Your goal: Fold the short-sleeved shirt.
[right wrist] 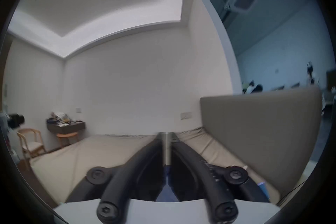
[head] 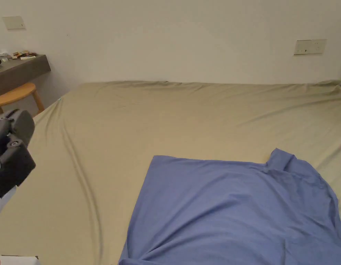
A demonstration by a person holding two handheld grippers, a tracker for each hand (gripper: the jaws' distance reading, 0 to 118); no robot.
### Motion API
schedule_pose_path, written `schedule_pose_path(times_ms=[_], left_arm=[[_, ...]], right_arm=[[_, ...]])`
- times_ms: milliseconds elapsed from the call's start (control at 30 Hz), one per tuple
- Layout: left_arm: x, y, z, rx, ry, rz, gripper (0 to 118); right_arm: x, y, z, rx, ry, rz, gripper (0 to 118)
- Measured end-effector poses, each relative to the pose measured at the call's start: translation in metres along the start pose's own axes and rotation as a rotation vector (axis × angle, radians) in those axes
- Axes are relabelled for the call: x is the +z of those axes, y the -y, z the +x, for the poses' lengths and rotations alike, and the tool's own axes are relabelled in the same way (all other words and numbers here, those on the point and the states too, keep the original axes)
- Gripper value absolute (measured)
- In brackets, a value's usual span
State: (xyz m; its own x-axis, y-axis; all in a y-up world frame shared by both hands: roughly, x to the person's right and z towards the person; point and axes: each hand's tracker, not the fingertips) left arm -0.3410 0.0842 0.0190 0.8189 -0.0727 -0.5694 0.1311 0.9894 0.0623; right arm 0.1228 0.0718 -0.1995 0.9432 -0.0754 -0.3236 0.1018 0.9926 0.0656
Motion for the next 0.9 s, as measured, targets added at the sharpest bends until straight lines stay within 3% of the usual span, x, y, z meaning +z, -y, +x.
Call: schedule_pose_path(times_ms=[33, 100, 200, 433, 533, 567, 600, 633, 667, 733, 833, 867, 900], left_arm=[[-0.003, -0.004, -0.001, 0.018, 0.012, 0.002, 0], [-0.005, -0.013, -0.003, 0.063, 0.063, -0.065, 0], [-0.022, -0.002, -0.009, 0.132, 0.157, -0.197, 0], [-0.075, 0.118, -0.001, 0.043, 0.269, -0.686, 0], [-0.095, 0.191, 0.001, 0.066, 0.345, -0.877, 0], [-0.102, 0.218, 0.003, 0.055, 0.327, -0.94, 8], [-0.108, 0.243, 0.005, 0.058, 0.294, -0.979, 43], [-0.114, 0.264, 0.007, 0.046, 0.306, -1.046, 102], [-0.116, 0.286, 0.012, 0.065, 0.309, -1.079, 118], [-0.116, 0.308, 0.016, 0.062, 0.299, -1.078, 104], [-0.125, 0.349, 0.025, 0.063, 0.222, -1.182, 108], [-0.126, 0.356, 0.026, 0.06, 0.214, -1.184, 96], [-0.124, 0.357, 0.025, 0.074, 0.222, -1.164, 67]], right_arm=[[0.002, -0.002, -0.003, 0.018, 0.039, 0.006, 0], [-0.005, -0.005, -0.002, -0.02, -0.005, -0.01, 0], [-0.007, 0.001, 0.004, -0.132, -0.023, -0.019, 0], [-0.017, 0.015, 0.013, -0.097, 0.026, -0.075, 0], [-0.022, 0.019, 0.015, -0.057, 0.05, -0.094, 0], [-0.024, 0.021, 0.015, -0.055, 0.054, -0.099, 0], [-0.025, 0.02, 0.013, -0.058, 0.051, -0.105, 0], [-0.027, 0.022, 0.014, -0.063, 0.043, -0.113, 0], [-0.03, 0.024, 0.014, -0.063, 0.043, -0.126, 0], [-0.031, 0.028, 0.014, -0.049, 0.057, -0.145, 0], [-0.034, 0.035, 0.016, -0.049, 0.053, -0.169, 0], [-0.032, 0.038, 0.019, -0.044, 0.059, -0.177, 0], [-0.033, 0.042, 0.02, -0.038, 0.066, -0.186, 0]])
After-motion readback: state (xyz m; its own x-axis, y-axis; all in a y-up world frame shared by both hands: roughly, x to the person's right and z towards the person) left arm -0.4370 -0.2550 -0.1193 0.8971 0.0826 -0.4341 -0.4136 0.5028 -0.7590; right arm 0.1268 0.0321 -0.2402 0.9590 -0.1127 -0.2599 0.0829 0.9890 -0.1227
